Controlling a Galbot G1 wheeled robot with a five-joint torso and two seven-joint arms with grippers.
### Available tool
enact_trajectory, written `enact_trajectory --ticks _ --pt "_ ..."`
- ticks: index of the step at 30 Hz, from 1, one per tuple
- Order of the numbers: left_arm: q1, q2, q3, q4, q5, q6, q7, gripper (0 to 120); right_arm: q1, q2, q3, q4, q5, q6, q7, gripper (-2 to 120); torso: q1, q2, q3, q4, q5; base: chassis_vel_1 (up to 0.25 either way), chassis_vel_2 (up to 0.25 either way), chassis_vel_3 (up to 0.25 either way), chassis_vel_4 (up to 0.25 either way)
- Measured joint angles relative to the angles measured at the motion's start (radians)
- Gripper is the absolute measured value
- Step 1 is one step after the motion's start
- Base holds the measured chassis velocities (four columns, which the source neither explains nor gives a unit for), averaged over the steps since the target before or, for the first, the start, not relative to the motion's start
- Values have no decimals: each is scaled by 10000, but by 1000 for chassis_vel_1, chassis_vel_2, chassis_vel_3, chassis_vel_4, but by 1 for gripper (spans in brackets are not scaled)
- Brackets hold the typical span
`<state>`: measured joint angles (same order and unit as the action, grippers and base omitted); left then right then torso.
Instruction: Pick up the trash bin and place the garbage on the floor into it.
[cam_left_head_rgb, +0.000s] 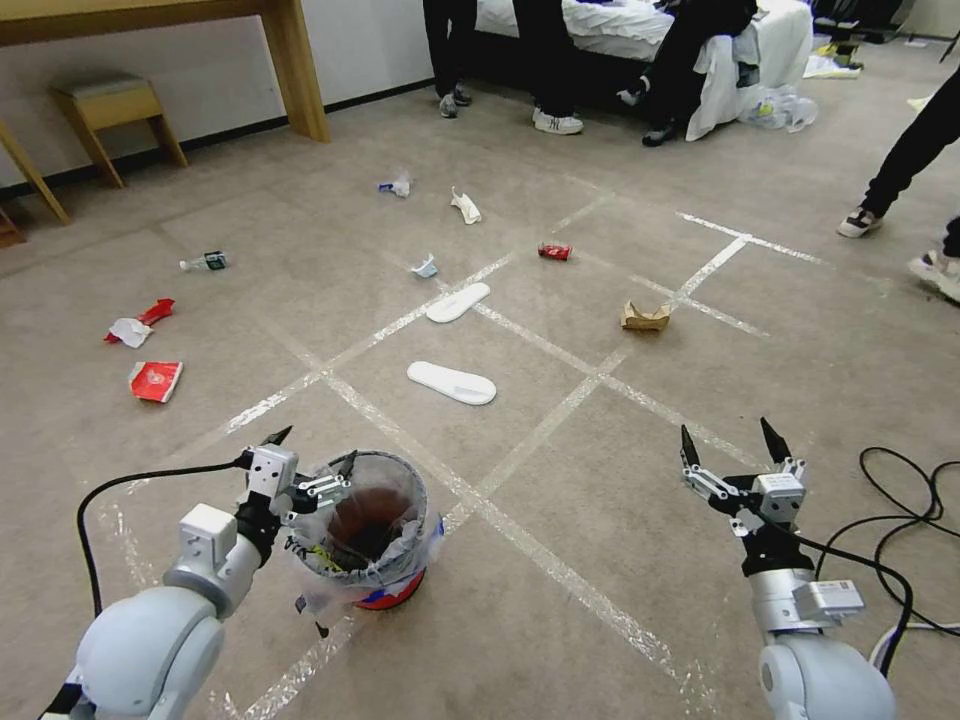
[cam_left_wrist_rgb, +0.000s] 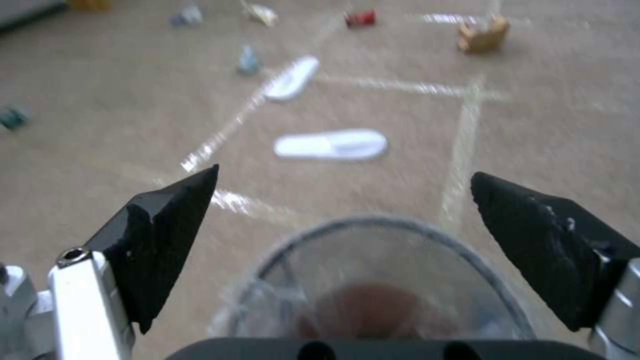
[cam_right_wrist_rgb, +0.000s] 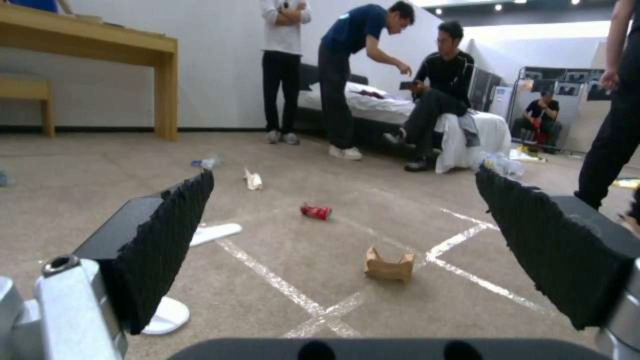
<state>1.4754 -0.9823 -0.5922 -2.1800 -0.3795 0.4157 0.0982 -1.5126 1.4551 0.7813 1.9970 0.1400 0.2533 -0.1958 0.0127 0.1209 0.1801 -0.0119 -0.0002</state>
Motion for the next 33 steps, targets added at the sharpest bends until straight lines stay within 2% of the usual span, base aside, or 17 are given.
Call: enact_trajectory --ticks 1,2,3,4,5,6,7,9,10,12,13,16,17,19,24,29,33 --pt "-60 174 52 46 -165 162 -2 100 6 -3 -7 -7 5 0 0 100 0 0 0 0 2 0 0 0 0" --pt "-60 174 52 46 -165 162 -2 100 6 -3 -7 -7 5 0 0 100 0 0 0 0 2 0 0 0 0" --pt "-156 429 151 84 -485 491 -45 100 13 -12 -11 -28 9 0 0 100 0 0 0 0 0 0 0 0 0" --pt "-156 429 151 84 -485 491 -45 100 13 -12 -11 -28 9 0 0 100 0 0 0 0 0 0 0 0 0" --pt "-229 682 248 102 -854 891 -131 100 23 -18 -11 -55 15 0 0 100 0 0 0 -1 0 0 0 0 0" --pt "-229 682 248 102 -854 891 -131 100 23 -18 -11 -55 15 0 0 100 0 0 0 -1 0 0 0 0 0" --pt "-354 1009 380 136 -1461 1505 -363 100 37 -29 -11 -108 21 1 0 100 0 0 0 -1 2 0 0 0 0" --pt "-484 1304 431 198 -1873 1901 -567 100 55 -33 -16 -145 28 3 0 100 0 0 0 0 1 0 0 0 0" --pt "-484 1304 431 198 -1873 1901 -567 100 55 -33 -16 -145 28 3 0 100 0 0 0 0 1 0 0 0 0" --pt "-586 1639 378 238 -2338 2197 -756 100 69 -34 -29 -171 40 6 -2 100 0 0 0 0 -1 0 0 0 0" --pt "-586 1639 378 238 -2338 2197 -756 100 69 -34 -29 -171 40 6 -2 100 0 0 0 0 -1 0 0 0 0" --pt "-634 2351 197 214 -3411 2678 -1056 100 89 -27 -40 -248 45 28 -17 100 0 0 0 -1 2 0 0 0 0" --pt "-634 2351 197 214 -3411 2678 -1056 100 89 -27 -40 -248 45 28 -17 100 0 0 0 -1 2 0 0 0 0" --pt "-627 2797 -72 291 -3821 2864 -1143 100 90 -15 -78 -283 44 57 -41 100 0 0 0 0 2 0 0 0 0" --pt "-702 3227 -400 463 -4200 2907 -1209 100 89 39 -103 -374 42 114 -69 100 0 0 0 0 2 0 0 0 0" --pt "-833 3371 -412 552 -4336 2952 -1247 100 97 41 -106 -418 40 129 -73 100 0 0 0 0 2 0 0 0 0" --pt "-1082 3377 -215 686 -4416 3011 -1281 100 105 40 -106 -459 40 146 -74 100 0 0 1 -1 1 0 0 0 0"
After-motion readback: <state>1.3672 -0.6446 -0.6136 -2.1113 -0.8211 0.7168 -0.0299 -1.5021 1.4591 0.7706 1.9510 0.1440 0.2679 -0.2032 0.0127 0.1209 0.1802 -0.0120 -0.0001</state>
